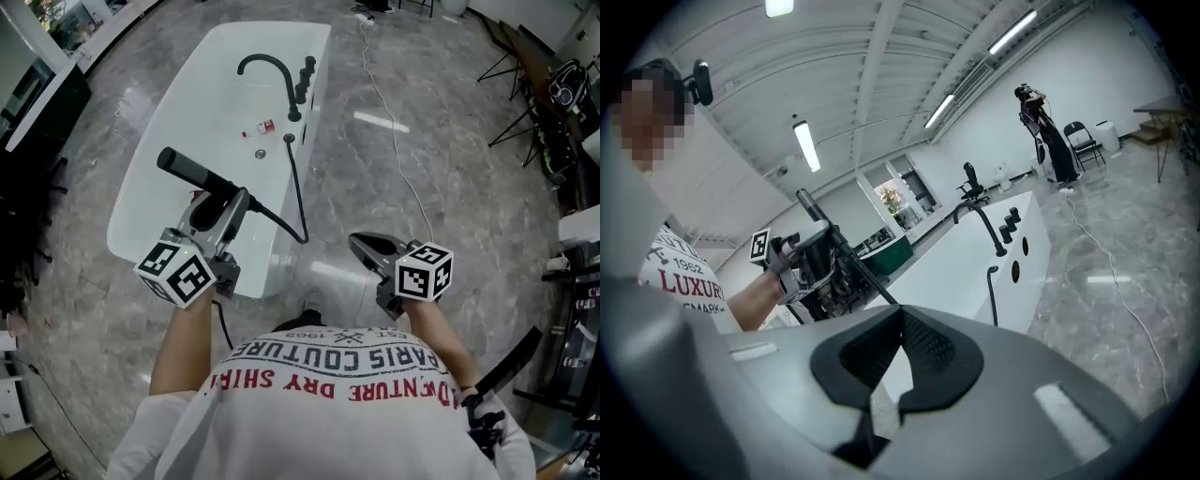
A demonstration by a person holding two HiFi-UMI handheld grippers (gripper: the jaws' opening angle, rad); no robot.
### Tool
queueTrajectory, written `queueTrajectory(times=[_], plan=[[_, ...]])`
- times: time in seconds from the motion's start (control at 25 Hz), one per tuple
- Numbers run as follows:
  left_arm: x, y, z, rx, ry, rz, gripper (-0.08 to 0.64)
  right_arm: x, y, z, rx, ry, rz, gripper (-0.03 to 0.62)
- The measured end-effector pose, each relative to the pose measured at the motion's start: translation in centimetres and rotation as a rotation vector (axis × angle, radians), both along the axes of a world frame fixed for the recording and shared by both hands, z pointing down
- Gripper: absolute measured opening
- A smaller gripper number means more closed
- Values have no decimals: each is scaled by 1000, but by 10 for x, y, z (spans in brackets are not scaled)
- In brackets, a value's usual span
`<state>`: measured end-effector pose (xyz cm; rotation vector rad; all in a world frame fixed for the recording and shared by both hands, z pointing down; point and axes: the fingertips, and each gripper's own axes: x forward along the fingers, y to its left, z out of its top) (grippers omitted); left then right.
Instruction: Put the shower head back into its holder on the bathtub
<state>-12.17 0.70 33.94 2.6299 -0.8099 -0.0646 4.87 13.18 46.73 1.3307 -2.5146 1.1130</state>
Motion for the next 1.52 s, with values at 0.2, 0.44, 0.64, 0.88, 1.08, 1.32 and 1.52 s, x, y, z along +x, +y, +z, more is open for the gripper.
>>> queueTrajectory(times=[0.2, 0.44, 0.64, 0.88, 1.08, 1.32, 1.52], plan=[[6, -67, -14, -3, 11, 8, 137, 2, -64, -1, -31, 25, -44, 6], [6, -107, -28, 55, 25, 11, 137, -2, -103, -5, 44, 54, -66, 6], [20, -118, -53, 93, 35, 33, 138, 5, -118, -18, 91, 44, -82, 6], [26, -122, -60, 84, 32, 30, 137, -6, -128, -5, 110, 7, -163, 57], [50, -158, -71, 59, 32, 35, 138, 4, -152, 16, 45, 1, -226, 117], [77, -196, -78, 36, 43, 53, 138, 14, -206, 69, -9, 34, -255, 163], [93, -229, -91, 25, 62, 54, 137, 32, -249, 122, -57, 174, -234, 163]])
